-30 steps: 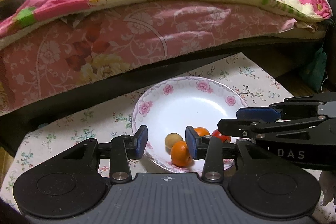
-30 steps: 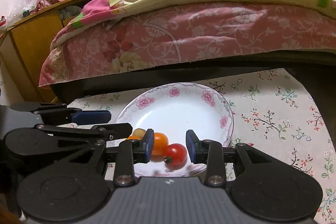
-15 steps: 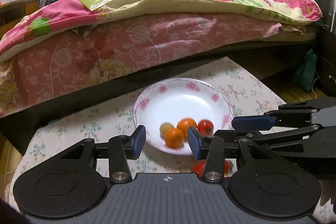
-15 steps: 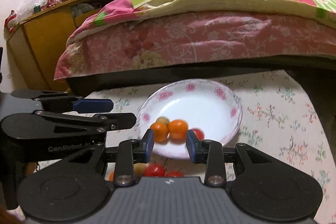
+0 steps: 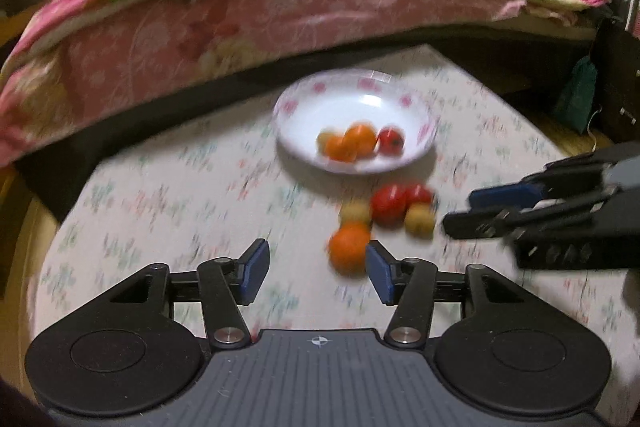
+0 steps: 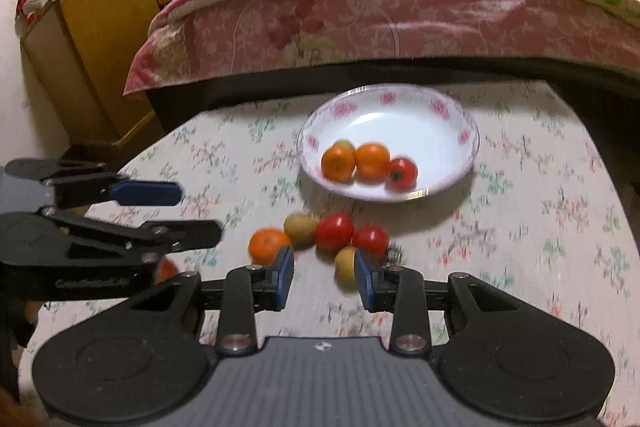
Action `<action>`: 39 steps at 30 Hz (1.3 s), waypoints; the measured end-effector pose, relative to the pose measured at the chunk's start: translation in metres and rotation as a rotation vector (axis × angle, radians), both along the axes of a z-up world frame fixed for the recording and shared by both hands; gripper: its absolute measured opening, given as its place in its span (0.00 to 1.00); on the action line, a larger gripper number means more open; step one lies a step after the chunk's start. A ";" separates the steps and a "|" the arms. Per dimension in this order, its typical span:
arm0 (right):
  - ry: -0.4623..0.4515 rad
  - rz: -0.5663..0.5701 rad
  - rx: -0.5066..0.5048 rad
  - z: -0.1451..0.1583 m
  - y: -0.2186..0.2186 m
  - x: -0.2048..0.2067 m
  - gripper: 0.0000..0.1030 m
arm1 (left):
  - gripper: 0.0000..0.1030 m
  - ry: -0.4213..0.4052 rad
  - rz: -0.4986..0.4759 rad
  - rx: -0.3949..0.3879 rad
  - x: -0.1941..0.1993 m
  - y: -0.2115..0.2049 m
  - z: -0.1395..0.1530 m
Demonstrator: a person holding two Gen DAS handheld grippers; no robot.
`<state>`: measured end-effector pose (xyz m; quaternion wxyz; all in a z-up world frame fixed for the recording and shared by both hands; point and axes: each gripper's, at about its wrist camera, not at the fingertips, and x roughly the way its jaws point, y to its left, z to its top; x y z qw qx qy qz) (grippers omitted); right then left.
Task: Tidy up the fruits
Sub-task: 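Move the left gripper to the large red tomato while the right gripper approaches a brown fruit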
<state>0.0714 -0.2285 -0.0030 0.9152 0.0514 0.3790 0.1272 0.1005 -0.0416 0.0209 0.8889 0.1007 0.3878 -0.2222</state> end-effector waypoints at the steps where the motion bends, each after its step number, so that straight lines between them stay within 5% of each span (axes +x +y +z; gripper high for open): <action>1: 0.026 -0.002 0.011 -0.002 0.000 -0.002 0.30 | 0.60 0.023 0.012 0.008 -0.003 0.005 -0.004; 25: 0.070 0.009 -0.009 -0.024 0.001 0.017 0.31 | 0.67 0.138 0.032 0.089 -0.003 0.019 -0.052; 30: 0.035 0.018 -0.046 -0.029 0.006 0.024 0.31 | 0.53 0.095 0.020 0.118 -0.003 0.013 -0.050; 39: 0.029 0.006 -0.044 -0.041 0.002 0.036 0.31 | 0.49 0.080 0.006 0.102 -0.003 0.009 -0.047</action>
